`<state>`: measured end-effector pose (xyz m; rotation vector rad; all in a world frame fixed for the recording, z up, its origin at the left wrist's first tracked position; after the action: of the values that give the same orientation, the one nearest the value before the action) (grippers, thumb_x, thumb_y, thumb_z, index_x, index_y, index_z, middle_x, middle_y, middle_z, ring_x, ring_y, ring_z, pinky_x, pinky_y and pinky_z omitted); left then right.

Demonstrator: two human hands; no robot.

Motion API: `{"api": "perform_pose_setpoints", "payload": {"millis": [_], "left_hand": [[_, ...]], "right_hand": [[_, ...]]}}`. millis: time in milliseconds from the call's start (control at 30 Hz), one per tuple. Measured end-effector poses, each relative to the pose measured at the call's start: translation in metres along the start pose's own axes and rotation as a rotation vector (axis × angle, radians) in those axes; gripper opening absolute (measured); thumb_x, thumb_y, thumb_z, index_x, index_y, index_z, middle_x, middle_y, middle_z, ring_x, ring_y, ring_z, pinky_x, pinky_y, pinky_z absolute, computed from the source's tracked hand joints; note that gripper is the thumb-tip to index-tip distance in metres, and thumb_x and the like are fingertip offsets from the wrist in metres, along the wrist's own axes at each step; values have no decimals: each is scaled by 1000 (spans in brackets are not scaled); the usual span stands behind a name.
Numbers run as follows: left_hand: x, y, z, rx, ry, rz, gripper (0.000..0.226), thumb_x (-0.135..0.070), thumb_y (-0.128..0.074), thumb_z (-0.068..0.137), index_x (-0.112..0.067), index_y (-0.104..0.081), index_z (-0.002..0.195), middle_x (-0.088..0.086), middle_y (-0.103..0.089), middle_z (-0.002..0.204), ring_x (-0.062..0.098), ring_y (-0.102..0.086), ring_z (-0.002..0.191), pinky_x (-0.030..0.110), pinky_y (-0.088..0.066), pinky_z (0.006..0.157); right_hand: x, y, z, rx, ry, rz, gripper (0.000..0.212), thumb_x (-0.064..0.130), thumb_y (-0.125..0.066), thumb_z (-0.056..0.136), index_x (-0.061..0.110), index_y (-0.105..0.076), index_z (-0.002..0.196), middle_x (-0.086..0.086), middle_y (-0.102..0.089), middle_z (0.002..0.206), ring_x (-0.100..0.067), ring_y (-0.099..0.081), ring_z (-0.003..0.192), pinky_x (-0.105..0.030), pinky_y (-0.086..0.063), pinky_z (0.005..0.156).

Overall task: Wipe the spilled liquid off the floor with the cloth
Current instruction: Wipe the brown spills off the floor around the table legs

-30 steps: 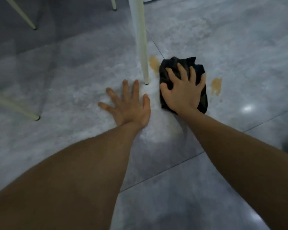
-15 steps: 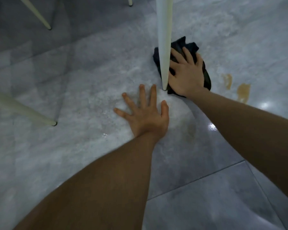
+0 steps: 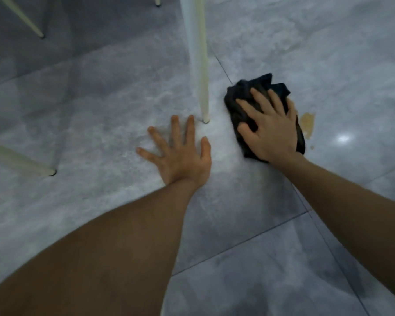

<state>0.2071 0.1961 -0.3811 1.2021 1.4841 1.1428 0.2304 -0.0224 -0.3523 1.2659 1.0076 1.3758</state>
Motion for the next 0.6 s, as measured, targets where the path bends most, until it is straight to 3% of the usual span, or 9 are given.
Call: {"api": "perform_pose_setpoints", "payload": {"millis": [133, 333, 533, 600], "left_hand": [[-1, -1, -1, 5, 0, 18, 66, -67, -7, 97, -47, 9, 158, -11, 12, 171, 47, 17, 152, 83, 6, 105], [-2, 0, 0, 31, -10, 19, 67, -68, -5, 96, -48, 9, 158, -12, 13, 170, 46, 17, 152, 84, 6, 106], [-2, 4, -1, -13, -49, -3, 67, -66, -12, 97, -45, -2, 160, -11, 3, 171, 47, 12, 153, 84, 4, 106], [-3, 8, -2, -46, -60, -40, 65, -63, -19, 99, -42, -11, 160, -7, -6, 171, 46, 7, 154, 83, 4, 108]], "right_hand": [[-19, -3, 31, 47, -274, -1, 62, 62, -31, 96, 45, -36, 156, 2, -24, 170, -32, -12, 158, -64, -4, 123], [15, 4, -48, -36, 36, 4, 58, 57, -40, 93, 42, -52, 148, 1, -42, 162, -34, -31, 152, -62, -17, 121], [-34, 10, -61, -8, -235, -14, 61, 62, -36, 94, 46, -44, 151, 3, -32, 167, -32, -19, 156, -63, -9, 122], [-17, 10, -66, 7, -213, 6, 61, 62, -36, 94, 46, -44, 152, 3, -31, 168, -33, -18, 156, -63, -8, 123]]}}
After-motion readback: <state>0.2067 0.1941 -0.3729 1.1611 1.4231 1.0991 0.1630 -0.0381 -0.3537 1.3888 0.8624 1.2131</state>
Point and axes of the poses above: each hand's wrist, its own z-axis towards the middle knuckle, its own y-axis out of the back of the hand, x = y × z, the point moved 9 cm from there along z, towards the middle knuckle
